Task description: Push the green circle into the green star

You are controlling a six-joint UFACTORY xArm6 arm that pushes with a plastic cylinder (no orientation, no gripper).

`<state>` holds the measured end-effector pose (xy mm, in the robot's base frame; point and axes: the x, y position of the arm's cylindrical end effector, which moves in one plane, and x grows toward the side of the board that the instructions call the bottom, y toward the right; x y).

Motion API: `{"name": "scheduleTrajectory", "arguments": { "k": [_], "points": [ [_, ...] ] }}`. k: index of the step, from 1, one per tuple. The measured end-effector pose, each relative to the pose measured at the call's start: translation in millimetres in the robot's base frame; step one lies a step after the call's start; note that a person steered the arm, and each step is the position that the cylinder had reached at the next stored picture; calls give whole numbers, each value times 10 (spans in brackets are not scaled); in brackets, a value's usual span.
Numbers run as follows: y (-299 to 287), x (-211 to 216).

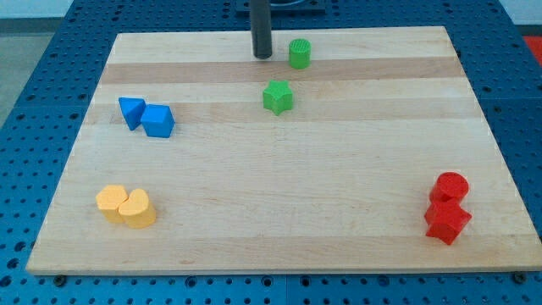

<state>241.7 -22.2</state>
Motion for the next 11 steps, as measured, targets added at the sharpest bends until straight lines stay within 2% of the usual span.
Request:
{"name": "scheduleTrajectory", "arguments": {
  "k": [2,3,8,11],
  "points": [
    [677,-166],
    [746,-166],
    [370,91],
    [270,565]
  ]
}}
